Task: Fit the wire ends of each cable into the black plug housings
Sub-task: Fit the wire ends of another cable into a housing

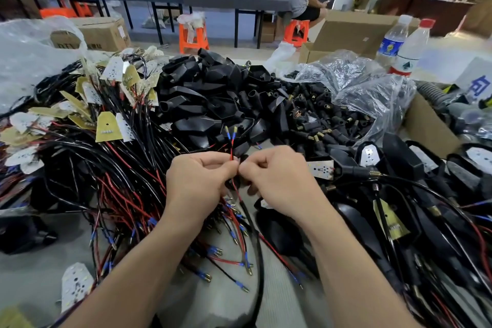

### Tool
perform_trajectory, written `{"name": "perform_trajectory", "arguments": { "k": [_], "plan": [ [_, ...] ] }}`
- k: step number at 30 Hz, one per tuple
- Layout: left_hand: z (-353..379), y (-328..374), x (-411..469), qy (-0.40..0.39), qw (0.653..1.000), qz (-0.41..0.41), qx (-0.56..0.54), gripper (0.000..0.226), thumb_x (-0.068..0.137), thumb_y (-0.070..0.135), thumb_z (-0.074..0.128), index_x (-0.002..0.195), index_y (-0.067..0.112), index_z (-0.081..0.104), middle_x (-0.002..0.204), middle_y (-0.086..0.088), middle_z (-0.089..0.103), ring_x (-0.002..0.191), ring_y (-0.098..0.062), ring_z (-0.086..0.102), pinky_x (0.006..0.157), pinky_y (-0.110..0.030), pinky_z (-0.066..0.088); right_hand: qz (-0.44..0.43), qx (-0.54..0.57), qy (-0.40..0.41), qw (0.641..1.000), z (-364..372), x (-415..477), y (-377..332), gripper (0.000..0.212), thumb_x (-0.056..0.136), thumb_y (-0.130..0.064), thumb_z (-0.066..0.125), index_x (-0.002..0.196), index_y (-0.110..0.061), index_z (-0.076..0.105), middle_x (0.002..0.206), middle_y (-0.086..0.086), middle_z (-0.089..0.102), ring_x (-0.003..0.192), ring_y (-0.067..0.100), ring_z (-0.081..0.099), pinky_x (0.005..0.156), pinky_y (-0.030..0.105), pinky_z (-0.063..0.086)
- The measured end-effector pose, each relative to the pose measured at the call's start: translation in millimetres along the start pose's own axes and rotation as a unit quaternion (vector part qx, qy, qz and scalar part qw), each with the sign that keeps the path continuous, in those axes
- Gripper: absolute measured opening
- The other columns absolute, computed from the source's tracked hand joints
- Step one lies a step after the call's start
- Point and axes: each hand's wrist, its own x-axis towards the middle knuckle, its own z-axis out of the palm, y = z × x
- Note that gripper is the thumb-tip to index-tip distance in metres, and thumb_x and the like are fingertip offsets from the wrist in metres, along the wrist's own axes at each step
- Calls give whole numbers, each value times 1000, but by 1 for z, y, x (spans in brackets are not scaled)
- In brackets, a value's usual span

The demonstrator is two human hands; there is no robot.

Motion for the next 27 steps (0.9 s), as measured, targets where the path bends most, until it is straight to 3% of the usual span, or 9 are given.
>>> {"name": "perform_trajectory", "arguments": {
  "k": [2, 5, 11, 14, 17, 19, 22, 25, 27],
  "plan": [
    [2, 1, -4, 13, 998, 28, 47, 20, 79, 12, 85, 83, 30, 78, 57, 3, 72, 40, -9, 60, 47, -16, 47, -21, -34, 78, 996, -8, 3, -5, 15, 86, -32, 63, 78, -26, 75, 67, -8, 71, 69, 11, 66, 67, 27, 52],
    [4, 2, -9, 19, 994, 56, 91, 18, 79, 15, 83, 79, 32, 76, 57, 10, 72, 46, -3, 65, 52, -15, 51, -19, -172, 101, 980, -30, 23, -2, 15, 86, -27, 61, 91, -24, 75, 87, -3, 76, 88, 24, 68, 79, 31, 53],
    [5, 6, -18, 40, 985, 82, 147, 17, 81, 27, 85, 74, 37, 73, 61, 25, 70, 63, 9, 68, 72, -26, 58, 70, -445, -119, 885, -72, 82, 7, 11, 91, -15, 54, 89, -10, 64, 112, 15, 67, 86, 32, 54, 76, 31, 46],
    [5, 6, -20, 45, 985, 87, 145, 11, 82, 29, 85, 76, 33, 76, 64, 25, 71, 66, 8, 69, 76, -32, 60, 52, -492, -147, 856, -69, 97, 14, 17, 93, -11, 50, 96, -7, 67, 118, 17, 66, 94, 34, 60, 85, 33, 52],
    [5, 4, -21, 46, 983, 93, 149, 11, 82, 31, 85, 75, 33, 76, 66, 25, 72, 67, 5, 69, 75, -36, 60, 48, -483, -106, 868, -65, 102, 17, 18, 86, -6, 51, 97, -8, 65, 115, 17, 63, 104, 38, 64, 92, 40, 53],
    [5, 3, -21, 46, 981, 102, 156, 12, 85, 31, 83, 75, 32, 76, 66, 24, 71, 66, 4, 69, 72, -37, 61, 57, -463, -53, 883, -66, 100, 15, 6, 85, -7, 54, 81, -12, 53, 94, 12, 55, 93, 36, 60, 83, 39, 45],
    [6, 0, -23, 62, 965, 135, 218, 20, 89, 31, 78, 71, 35, 70, 62, 24, 68, 60, -1, 66, 67, -34, 58, 70, -448, -6, 891, -70, 93, 6, 20, 86, -5, 56, 73, -13, 43, 82, 9, 44, 82, 34, 51, 77, 40, 41],
    [10, 0, -25, 82, 940, 150, 294, 16, 88, 30, 76, 74, 29, 69, 57, 16, 65, 60, -8, 64, 65, -34, 54, 49, -393, 40, 917, -74, 80, -7, 10, 87, -1, 55, 92, -8, 61, 95, 15, 57, 85, 36, 54, 75, 39, 45],
    [12, 0, -25, 93, 931, 151, 318, 15, 86, 30, 76, 74, 30, 67, 57, 16, 64, 60, -6, 63, 63, -29, 50, 6, -330, 73, 941, -69, 68, -15, 30, 88, -1, 55, 109, -13, 73, 108, 13, 68, 95, 34, 62, 83, 37, 51]
  ]
}}
